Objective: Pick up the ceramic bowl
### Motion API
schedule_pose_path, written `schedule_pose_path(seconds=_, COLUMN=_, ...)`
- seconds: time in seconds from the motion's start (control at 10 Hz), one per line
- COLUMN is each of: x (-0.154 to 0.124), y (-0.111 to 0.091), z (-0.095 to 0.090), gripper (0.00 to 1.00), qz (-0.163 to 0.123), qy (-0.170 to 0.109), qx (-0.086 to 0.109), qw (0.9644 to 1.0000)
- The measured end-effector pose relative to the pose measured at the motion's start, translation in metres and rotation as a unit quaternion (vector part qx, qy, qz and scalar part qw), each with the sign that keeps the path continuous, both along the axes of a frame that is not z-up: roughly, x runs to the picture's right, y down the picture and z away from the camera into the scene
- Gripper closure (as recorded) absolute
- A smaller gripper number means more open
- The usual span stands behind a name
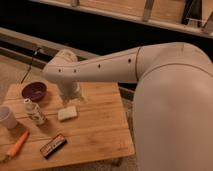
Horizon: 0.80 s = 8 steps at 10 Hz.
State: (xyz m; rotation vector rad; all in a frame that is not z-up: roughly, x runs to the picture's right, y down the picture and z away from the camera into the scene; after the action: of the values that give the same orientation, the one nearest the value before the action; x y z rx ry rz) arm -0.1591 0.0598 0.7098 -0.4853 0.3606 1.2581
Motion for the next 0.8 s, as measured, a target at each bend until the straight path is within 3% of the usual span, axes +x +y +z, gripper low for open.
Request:
schedule_pose_path(seconds=0.4, x=-0.047, y=-0.038, z=0.023, gripper=0.35, qz=-0.049, qy=-0.018, qx=0.017, qw=0.9985)
schedule_pose_path(seconds=0.8, x=-0.106, y=-0.065, z=0.046, gripper=0.35, qz=-0.074, qy=-0.058, qx=-0.001, qw=0.9956)
